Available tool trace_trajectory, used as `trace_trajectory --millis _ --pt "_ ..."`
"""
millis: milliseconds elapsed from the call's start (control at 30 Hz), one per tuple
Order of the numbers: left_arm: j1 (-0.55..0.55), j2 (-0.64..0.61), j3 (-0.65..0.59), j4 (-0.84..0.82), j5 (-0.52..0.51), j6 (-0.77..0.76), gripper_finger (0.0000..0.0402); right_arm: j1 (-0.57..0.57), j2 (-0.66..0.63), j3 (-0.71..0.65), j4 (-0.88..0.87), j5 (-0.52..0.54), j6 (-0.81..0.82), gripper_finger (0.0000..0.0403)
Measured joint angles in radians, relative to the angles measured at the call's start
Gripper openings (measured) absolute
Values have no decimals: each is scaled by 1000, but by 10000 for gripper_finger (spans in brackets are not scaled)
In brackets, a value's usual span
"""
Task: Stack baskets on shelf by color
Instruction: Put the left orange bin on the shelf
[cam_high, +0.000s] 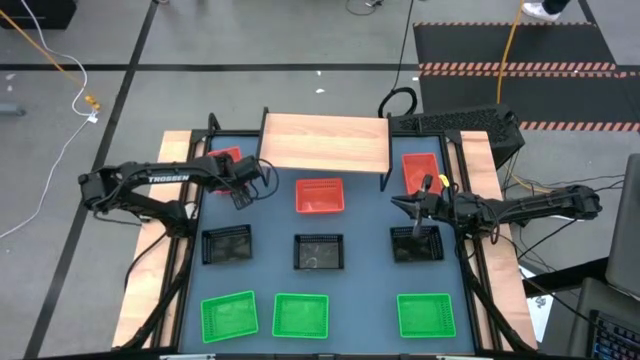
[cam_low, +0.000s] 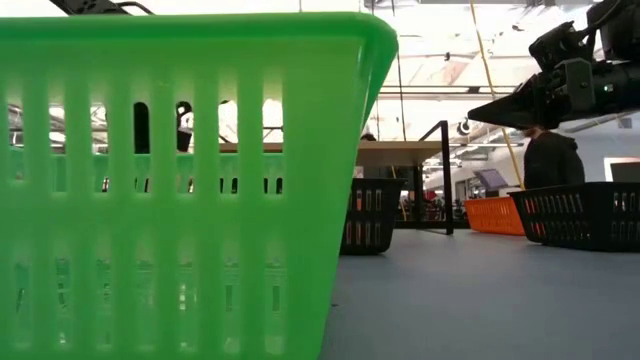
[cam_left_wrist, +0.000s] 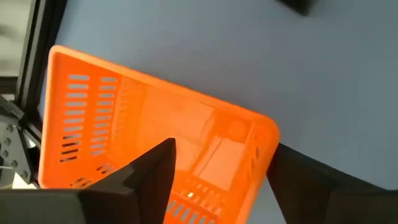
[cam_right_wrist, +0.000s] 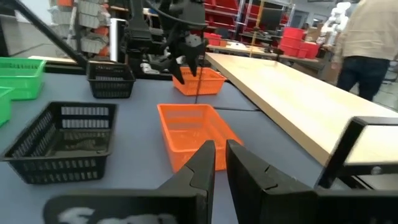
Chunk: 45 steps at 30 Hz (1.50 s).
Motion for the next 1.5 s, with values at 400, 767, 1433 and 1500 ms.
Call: trace_trajectory --millis 400,767,1433,1500 --pt "5 -2 28 -46 11 -33 16 0 0 0 7 2 35 32" --pt "-79 -4 415 -386 -183 -128 10 0 0 0 15 3 116 32" --pt "-204 223 959 -278 -78 287 7 0 0 0 152 56 19 32" --pt "-222 269 967 -301 -74 288 7 -1 0 0 152 55 19 32"
